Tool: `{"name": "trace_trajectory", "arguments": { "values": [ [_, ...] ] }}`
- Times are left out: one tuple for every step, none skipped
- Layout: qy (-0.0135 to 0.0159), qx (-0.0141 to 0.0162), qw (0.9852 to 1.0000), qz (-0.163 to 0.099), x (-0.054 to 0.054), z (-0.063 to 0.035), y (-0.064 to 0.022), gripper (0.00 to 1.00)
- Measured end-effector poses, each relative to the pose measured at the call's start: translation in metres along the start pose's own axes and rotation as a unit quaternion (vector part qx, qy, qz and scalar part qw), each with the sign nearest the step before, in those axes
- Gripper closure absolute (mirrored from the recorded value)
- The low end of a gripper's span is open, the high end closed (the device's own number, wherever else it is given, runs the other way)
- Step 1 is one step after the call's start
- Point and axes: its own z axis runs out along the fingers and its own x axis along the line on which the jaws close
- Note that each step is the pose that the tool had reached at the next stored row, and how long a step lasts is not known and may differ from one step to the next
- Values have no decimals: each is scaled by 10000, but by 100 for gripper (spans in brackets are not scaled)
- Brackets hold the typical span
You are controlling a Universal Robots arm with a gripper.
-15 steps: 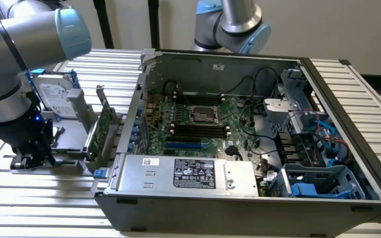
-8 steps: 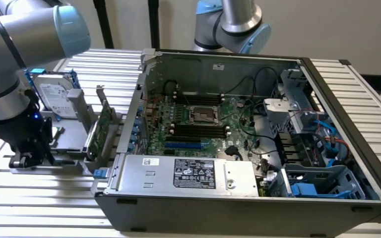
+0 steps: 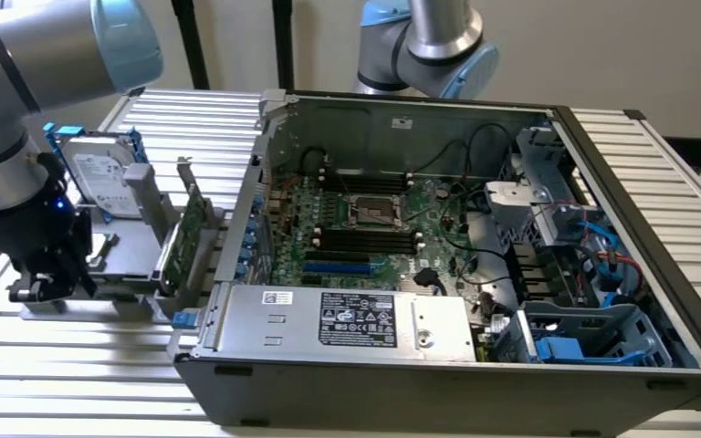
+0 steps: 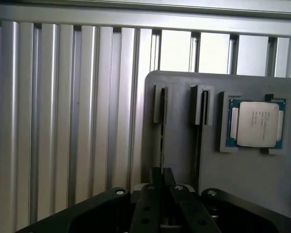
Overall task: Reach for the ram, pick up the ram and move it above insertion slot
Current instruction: 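Pick up the ram and move it above insertion slot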
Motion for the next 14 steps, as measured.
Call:
{"name": "trace_trajectory", "arguments": {
  "values": [
    [-3,0,10000,0,0,-23,1,87],
    [-6,0,10000,0,0,-47,1,87],
    [-10,0,10000,0,0,-74,2,87],
    [-19,1,10000,-1,0,-109,3,87],
    [-25,1,10000,-1,0,-143,4,87],
    [-27,1,10000,-1,0,-182,5,87],
    [-30,1,10000,0,0,-219,7,87],
    [-33,1,10000,-1,0,-260,7,87],
    [-36,1,10000,-1,0,-306,9,87],
    [-39,2,10000,-1,0,-350,10,87],
    [-41,3,10000,-1,-1,-394,10,87],
    [-43,2,10000,-2,0,-440,10,87],
    [-46,2,10000,-2,0,-484,8,87],
    [-51,2,10000,-2,1,-526,3,87]
  ]
}}
